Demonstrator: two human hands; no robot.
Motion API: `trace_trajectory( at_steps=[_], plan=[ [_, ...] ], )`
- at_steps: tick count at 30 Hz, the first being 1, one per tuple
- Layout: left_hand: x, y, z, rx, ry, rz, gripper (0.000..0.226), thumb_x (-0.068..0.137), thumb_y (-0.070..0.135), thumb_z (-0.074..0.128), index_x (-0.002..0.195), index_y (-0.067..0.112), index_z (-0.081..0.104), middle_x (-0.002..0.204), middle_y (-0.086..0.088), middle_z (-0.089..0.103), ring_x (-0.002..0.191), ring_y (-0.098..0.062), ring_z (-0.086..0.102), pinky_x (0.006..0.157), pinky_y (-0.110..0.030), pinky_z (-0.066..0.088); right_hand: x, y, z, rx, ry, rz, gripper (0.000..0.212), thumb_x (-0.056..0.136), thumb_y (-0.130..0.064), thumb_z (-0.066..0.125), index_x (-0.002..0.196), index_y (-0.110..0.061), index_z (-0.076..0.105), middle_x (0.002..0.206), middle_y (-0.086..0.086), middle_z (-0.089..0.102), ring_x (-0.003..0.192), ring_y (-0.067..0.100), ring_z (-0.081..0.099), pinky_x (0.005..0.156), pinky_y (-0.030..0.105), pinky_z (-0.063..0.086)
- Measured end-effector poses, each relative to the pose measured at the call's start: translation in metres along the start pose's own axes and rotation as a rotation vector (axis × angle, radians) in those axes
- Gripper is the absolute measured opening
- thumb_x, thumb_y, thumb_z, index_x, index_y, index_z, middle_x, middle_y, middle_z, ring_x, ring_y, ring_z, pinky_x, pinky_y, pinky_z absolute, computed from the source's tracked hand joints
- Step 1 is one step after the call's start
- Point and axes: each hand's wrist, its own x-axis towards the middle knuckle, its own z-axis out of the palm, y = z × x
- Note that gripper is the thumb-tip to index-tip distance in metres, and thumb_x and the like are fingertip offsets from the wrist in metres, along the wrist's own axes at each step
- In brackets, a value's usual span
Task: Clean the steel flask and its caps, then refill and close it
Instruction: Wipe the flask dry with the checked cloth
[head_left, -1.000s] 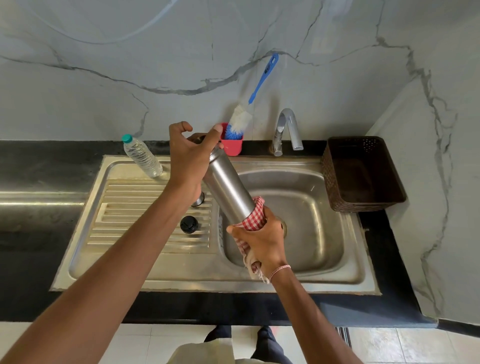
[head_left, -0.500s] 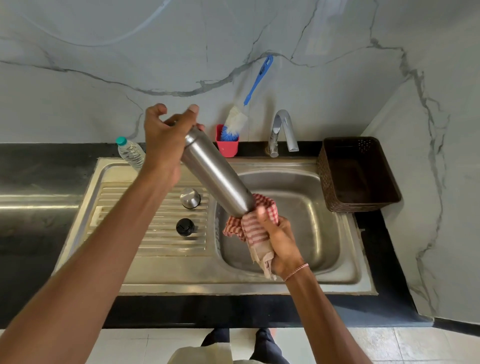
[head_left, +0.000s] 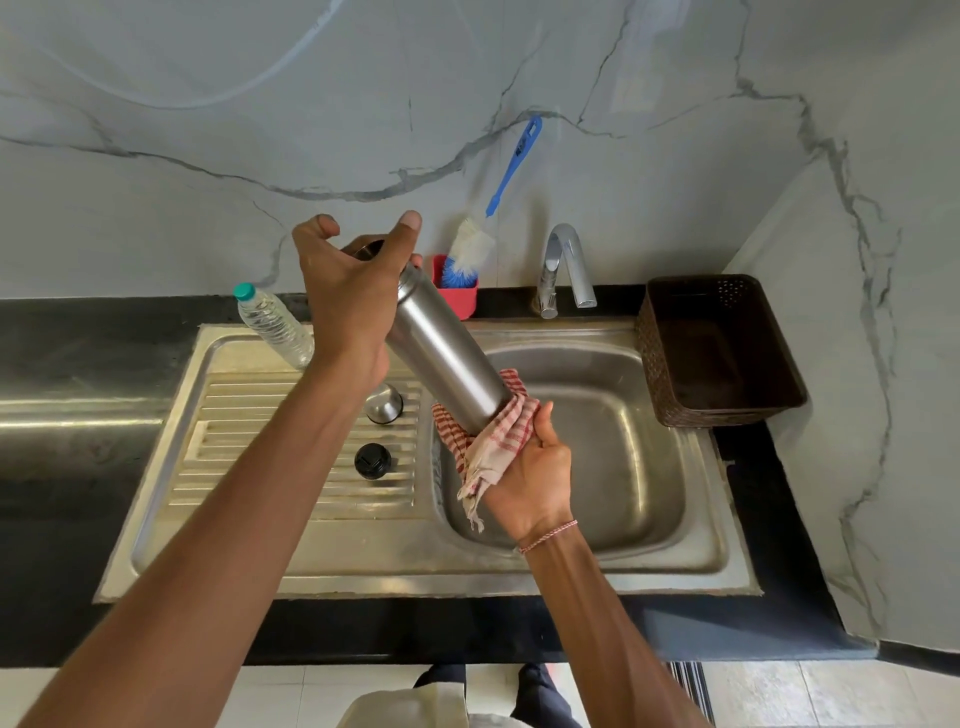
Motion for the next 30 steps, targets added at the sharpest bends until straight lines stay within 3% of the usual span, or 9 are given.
trace_trajectory(
  at_steps=[6, 10, 14, 16, 18, 21, 24, 27, 30],
  plan=[
    [0.002, 0.001, -0.001, 0.067, -0.009, 0.107, 0.061, 0.083, 0.025, 0.087, 0.11, 0.025, 0.033, 0.072, 0.007, 0.072, 0.075, -0.014, 0.073, 0.096, -0.044, 0.059, -0.006, -0.001, -0.003, -0.15, 0.109, -0.066, 0.062, 0.104, -0.059, 0.036, 0.144, -0.016, 0.057, 0.143, 0.023, 0.057, 0.135, 0.045, 0.051, 0.115, 0.058, 0.037],
    [0.011, 0.004, -0.009, 0.147, -0.04, 0.114, 0.062, 0.082, 0.026, 0.088, 0.111, 0.026, 0.033, 0.07, 0.011, 0.074, 0.081, -0.019, 0.075, 0.098, -0.049, 0.057, -0.023, -0.009, -0.005, -0.514, 0.071, -0.232, 0.063, 0.094, -0.063, 0.042, 0.12, -0.011, 0.067, 0.107, 0.012, 0.075, 0.091, 0.024, 0.075, 0.077, 0.035, 0.058],
    [0.007, -0.005, -0.01, 0.159, -0.16, -0.048, 0.068, 0.079, 0.028, 0.091, 0.122, 0.027, 0.038, 0.082, 0.004, 0.079, 0.089, -0.025, 0.077, 0.101, -0.055, 0.055, -0.026, -0.007, 0.01, -1.075, -0.069, -0.387, 0.079, 0.083, -0.082, 0.049, 0.098, -0.006, 0.065, 0.066, -0.003, 0.06, 0.053, 0.012, 0.055, 0.051, 0.029, 0.048],
    [0.004, -0.009, -0.007, 0.147, -0.187, -0.114, 0.077, 0.072, 0.034, 0.095, 0.125, 0.027, 0.04, 0.1, -0.008, 0.077, 0.085, -0.023, 0.076, 0.098, -0.056, 0.057, -0.024, -0.004, 0.016, -1.3, -0.156, -0.389, 0.082, 0.083, -0.086, 0.045, 0.108, -0.009, 0.057, 0.075, -0.018, 0.06, 0.061, 0.001, 0.053, 0.056, 0.021, 0.045],
    [0.004, -0.01, -0.005, 0.129, -0.198, -0.129, 0.076, 0.072, 0.033, 0.095, 0.124, 0.028, 0.04, 0.097, -0.007, 0.077, 0.083, -0.023, 0.075, 0.097, -0.056, 0.058, -0.03, -0.001, 0.022, -1.559, -0.27, -0.439, 0.08, 0.088, -0.085, 0.031, 0.131, -0.019, 0.046, 0.115, -0.03, 0.06, 0.097, -0.007, 0.059, 0.078, 0.016, 0.048],
    [0.006, -0.005, -0.005, 0.082, -0.195, -0.145, 0.073, 0.079, 0.023, 0.09, 0.13, 0.022, 0.037, 0.074, 0.003, 0.076, 0.073, -0.018, 0.073, 0.091, -0.05, 0.062, -0.035, 0.001, 0.018, -1.956, -0.369, -0.57, 0.092, 0.094, -0.077, 0.023, 0.164, -0.023, 0.0, 0.171, -0.007, 0.006, 0.154, 0.005, 0.014, 0.12, 0.023, 0.028],
    [0.003, 0.0, -0.005, 0.038, -0.177, -0.186, 0.074, 0.081, 0.023, 0.089, 0.133, 0.019, 0.037, 0.071, 0.004, 0.076, 0.072, -0.016, 0.072, 0.087, -0.046, 0.062, -0.029, 0.006, 0.01, -2.188, -0.244, -0.884, 0.089, 0.097, -0.067, 0.044, 0.163, -0.021, 0.004, 0.169, 0.014, 0.014, 0.154, 0.027, 0.021, 0.118, 0.049, 0.039],
    [0.0, 0.001, -0.003, -0.029, -0.157, -0.231, 0.072, 0.082, 0.023, 0.088, 0.133, 0.019, 0.038, 0.077, 0.0, 0.077, 0.073, -0.017, 0.073, 0.087, -0.047, 0.063, -0.021, 0.007, 0.015, -2.148, -0.049, -1.234, 0.087, 0.089, -0.057, 0.068, 0.157, -0.023, 0.026, 0.153, 0.012, 0.04, 0.127, 0.027, 0.049, 0.1, 0.039, 0.051],
    [-0.003, 0.003, -0.001, -0.039, -0.174, -0.22, 0.071, 0.08, 0.023, 0.088, 0.132, 0.019, 0.04, 0.082, -0.002, 0.078, 0.075, -0.018, 0.073, 0.088, -0.046, 0.063, -0.018, 0.006, 0.031, -2.147, 0.027, -1.257, 0.094, 0.085, -0.063, 0.069, 0.158, -0.024, 0.024, 0.149, 0.009, 0.037, 0.12, 0.024, 0.046, 0.1, 0.035, 0.044]
  ],
)
